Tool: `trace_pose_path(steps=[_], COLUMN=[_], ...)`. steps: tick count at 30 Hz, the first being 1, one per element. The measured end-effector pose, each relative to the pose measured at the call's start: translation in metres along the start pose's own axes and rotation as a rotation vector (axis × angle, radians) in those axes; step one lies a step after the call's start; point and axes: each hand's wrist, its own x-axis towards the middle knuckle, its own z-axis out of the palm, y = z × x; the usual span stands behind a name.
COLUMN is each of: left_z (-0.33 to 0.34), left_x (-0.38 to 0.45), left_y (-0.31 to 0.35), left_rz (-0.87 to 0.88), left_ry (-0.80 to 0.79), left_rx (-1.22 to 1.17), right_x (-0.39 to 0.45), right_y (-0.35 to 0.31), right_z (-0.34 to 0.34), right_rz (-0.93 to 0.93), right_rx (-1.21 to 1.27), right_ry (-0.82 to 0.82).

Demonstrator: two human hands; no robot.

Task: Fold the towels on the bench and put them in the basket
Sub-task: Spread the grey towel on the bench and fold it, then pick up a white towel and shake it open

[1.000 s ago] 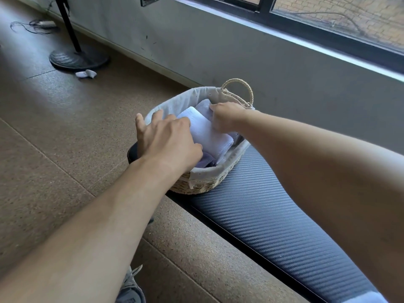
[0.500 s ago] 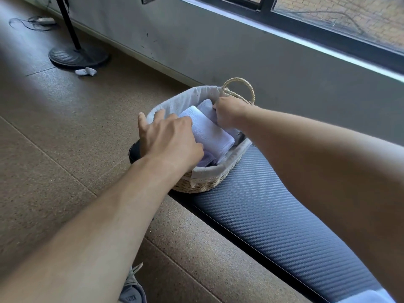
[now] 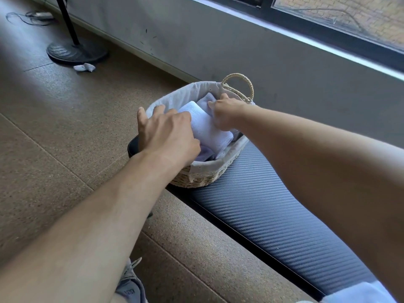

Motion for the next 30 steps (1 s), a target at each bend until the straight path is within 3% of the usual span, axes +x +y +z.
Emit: trace_pose_path(steps=[11,18,21,24,30], left_z=[-0.003,0.001,0.008,0.02,0.047], left_x=[-0.002,-0.018,-0.028,-0.044,-0.07], left_y=[0.006,0.05,0.072,0.094,0.12], left_rz=[0.002,0.233,0.39,0.503,0.643], left_ry=[-0.04,0.055,0.08,-0.036,-0.267], left_rx=[0.088,-0.047,-0.203,-0.321,-0.293], right_x=[-0.057,-0.163,-0.205,-0.239,-0.287], right_y=[0.032,0.061,0.079,0.1,0.121], right_z=[-0.026,0.0,0.019,0.042,0.093], right_rz=[0.009,0.075,0.191,0.317,0.438], right_rx=[0.158,0.457,0.508,0.517,0.584], right_ry=[0.506,0.742,0.668,0.414,-0.085])
